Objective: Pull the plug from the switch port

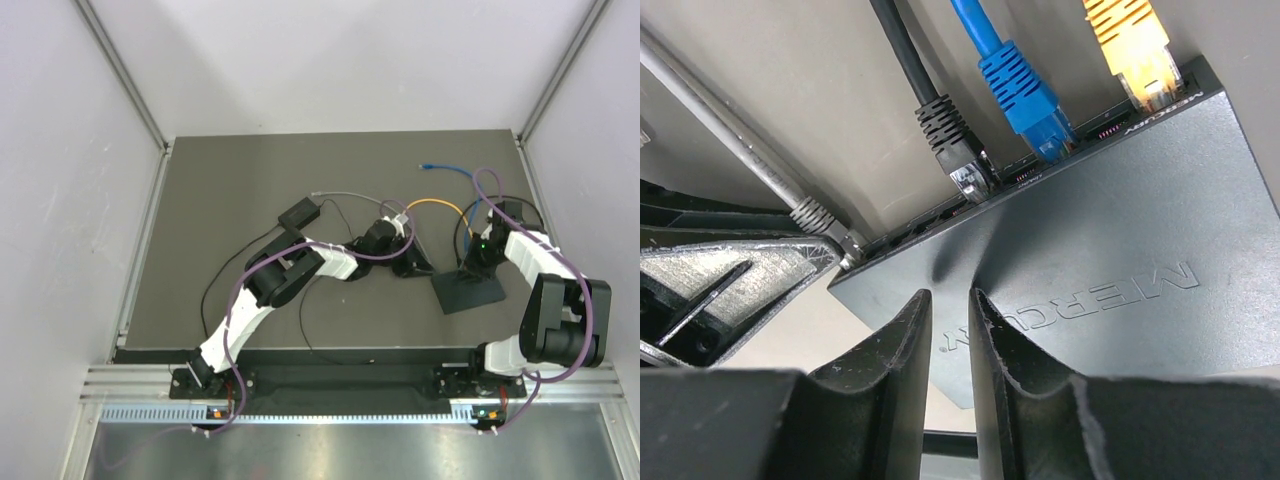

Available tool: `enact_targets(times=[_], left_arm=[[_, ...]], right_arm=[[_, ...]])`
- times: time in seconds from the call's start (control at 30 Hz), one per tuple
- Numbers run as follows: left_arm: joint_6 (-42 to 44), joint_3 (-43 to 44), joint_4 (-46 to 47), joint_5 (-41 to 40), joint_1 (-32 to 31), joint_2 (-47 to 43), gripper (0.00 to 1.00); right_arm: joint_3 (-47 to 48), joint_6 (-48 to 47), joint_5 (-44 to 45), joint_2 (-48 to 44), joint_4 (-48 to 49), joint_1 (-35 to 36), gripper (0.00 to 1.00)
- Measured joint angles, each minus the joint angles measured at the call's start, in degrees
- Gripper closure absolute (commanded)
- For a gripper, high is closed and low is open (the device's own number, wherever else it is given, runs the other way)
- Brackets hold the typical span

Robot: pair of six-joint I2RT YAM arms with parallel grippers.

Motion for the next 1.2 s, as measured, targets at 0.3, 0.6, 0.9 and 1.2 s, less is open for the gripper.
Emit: enact_targets(times=[0.3, 0.6, 0.9, 1.2], left_arm=[[-3.02, -1.05, 1.84, -1.07, -0.15, 0.0, 1.0], [-2.99, -1.33, 2.47, -1.31, -0.2, 0.0, 1.0], [-2.99, -1.68, 2.95, -1.75, -0.26, -0.02, 1.0], [-2.75, -1.9, 3.08, -2.64, -0.26, -0.22, 1.0]], right_arm=[[2.32, 7.82, 7.67, -0.5, -3.26, 1.81, 0.57], [13.88, 13.25, 19.17, 3.96, -5.2, 9.62, 0.51], [13.79, 14.25, 26.58, 7.02, -6.43, 14.64, 0.48], [10.78, 14.23, 29.22, 8.96, -5.79, 16.15, 0.49]])
